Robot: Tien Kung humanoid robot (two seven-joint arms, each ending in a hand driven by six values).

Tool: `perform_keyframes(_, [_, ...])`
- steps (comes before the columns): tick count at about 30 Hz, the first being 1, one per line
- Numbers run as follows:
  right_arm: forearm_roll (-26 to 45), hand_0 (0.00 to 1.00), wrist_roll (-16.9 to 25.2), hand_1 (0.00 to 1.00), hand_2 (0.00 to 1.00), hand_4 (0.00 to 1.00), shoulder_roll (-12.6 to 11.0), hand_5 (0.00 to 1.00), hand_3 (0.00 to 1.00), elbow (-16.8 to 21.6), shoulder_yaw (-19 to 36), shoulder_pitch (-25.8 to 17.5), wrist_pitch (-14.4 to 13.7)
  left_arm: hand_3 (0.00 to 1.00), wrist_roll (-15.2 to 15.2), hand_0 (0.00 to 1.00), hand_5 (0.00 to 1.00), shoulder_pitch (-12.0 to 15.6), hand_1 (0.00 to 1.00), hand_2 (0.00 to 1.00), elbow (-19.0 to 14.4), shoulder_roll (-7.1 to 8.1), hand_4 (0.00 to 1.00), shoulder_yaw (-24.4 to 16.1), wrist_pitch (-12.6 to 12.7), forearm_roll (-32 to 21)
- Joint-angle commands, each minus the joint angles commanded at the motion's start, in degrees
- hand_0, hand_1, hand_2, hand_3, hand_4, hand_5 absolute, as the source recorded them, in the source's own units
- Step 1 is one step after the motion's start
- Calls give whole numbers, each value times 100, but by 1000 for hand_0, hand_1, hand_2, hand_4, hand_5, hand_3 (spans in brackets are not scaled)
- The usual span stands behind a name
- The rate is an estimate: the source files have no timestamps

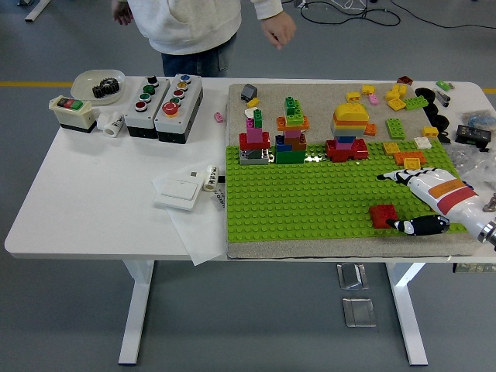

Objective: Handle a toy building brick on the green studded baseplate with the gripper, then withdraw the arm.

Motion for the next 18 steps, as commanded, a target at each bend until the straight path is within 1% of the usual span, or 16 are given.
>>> perform_keyframes(1, [51,726,17,709,771,798,-29,320,767,100,25,-57,-6,532,2,798,504,-3,678,588,0,-1,528,-14,1,13])
perform_keyframes(4, [87,726,35,709,771,798,-69,320,767,237,70,-148,3,532,7,798,504,-10,678,588,0,-1,528,-22,-1,31])
perform_keyframes(5, [95,703,34,680,748,783,-92,329,685,316,95,-214,25,532,8,798,504,-13,678,588,0,-1,527,-28,0,36])
perform_keyframes(10, [-23,703,40,680,748,783,-163,329,685,526,111,-410,93,532,21,798,504,-12,678,588,0,0,527,-92,-2,101])
perform_keyframes(11, [-37,708,40,680,741,779,-167,328,667,540,114,-427,95,533,21,799,503,-11,678,588,0,1,528,-94,-2,105])
perform_keyframes(16, [-158,708,31,680,741,779,-174,328,667,587,119,-514,110,533,24,799,503,10,678,588,0,0,528,-104,-2,124])
perform_keyframes(18, [-211,708,23,679,737,774,-177,327,651,577,105,-533,127,532,26,799,504,19,678,587,0,1,528,-114,-4,141])
